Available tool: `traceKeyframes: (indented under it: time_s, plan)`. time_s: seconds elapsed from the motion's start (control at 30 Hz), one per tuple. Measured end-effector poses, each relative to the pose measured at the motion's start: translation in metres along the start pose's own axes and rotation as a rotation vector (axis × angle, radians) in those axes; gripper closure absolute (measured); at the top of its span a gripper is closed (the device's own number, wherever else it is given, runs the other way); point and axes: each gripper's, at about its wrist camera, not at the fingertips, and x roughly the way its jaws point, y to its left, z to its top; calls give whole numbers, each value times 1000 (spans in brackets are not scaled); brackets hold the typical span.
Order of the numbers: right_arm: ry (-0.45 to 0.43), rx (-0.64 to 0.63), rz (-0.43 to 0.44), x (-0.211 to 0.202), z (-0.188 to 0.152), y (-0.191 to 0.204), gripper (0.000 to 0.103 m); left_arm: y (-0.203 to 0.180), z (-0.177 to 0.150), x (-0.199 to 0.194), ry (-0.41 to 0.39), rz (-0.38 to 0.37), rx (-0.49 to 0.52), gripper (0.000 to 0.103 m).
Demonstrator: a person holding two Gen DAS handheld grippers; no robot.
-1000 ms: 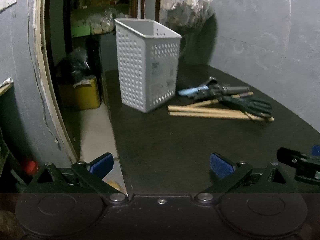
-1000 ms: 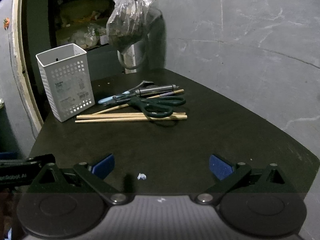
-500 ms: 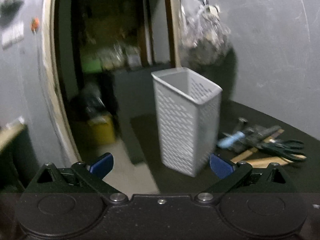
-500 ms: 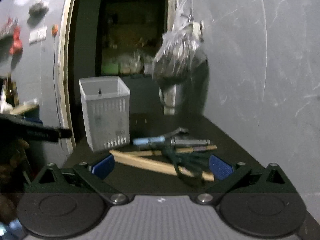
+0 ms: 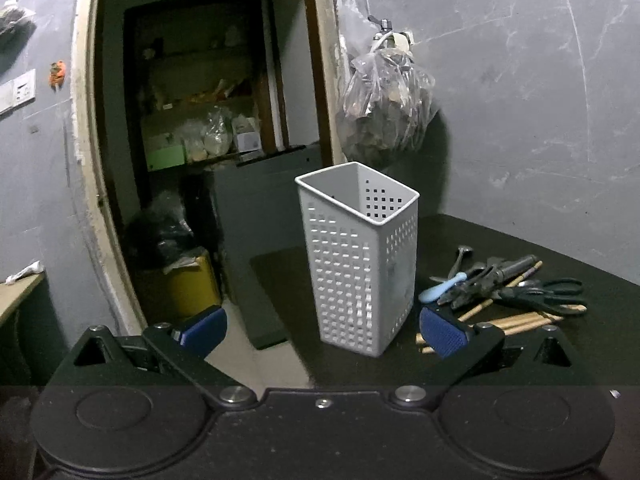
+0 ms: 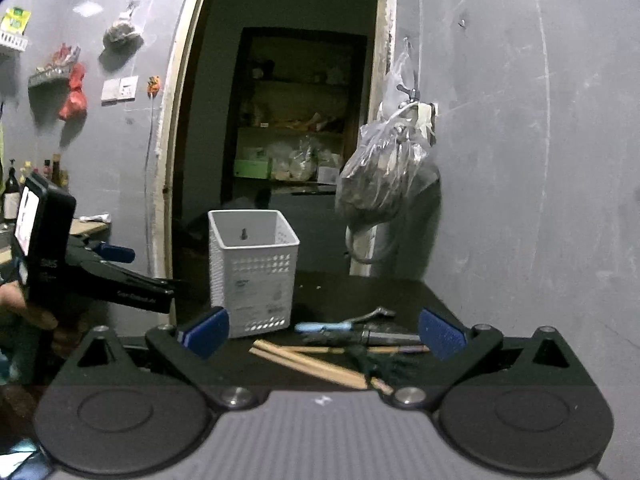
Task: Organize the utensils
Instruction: 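Move the left tool to the white basket and close on its rim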
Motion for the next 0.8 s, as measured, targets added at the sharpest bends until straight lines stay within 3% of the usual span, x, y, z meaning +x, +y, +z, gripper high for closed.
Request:
traceKeyframes:
  time_s: [0.13, 0.27, 0.43, 0.6, 0.8]
  plan:
    - [-59, -29, -52, -52, 13, 6, 0, 10, 7, -46, -57, 48, -1, 1]
    - [-103, 27, -48, -98, 41, 2, 0, 33, 20, -87, -96, 88, -55, 1]
    - [-144, -20, -66, -128, 84, 1, 0, 61, 41, -133, -175, 168, -62, 1]
    - [-164, -118, -73, -125, 127, 2, 0, 80, 67, -150, -206, 230, -75, 1]
    - [-120, -140, -6, -65, 163, -6, 0, 77, 95, -128, -214, 245, -39, 1]
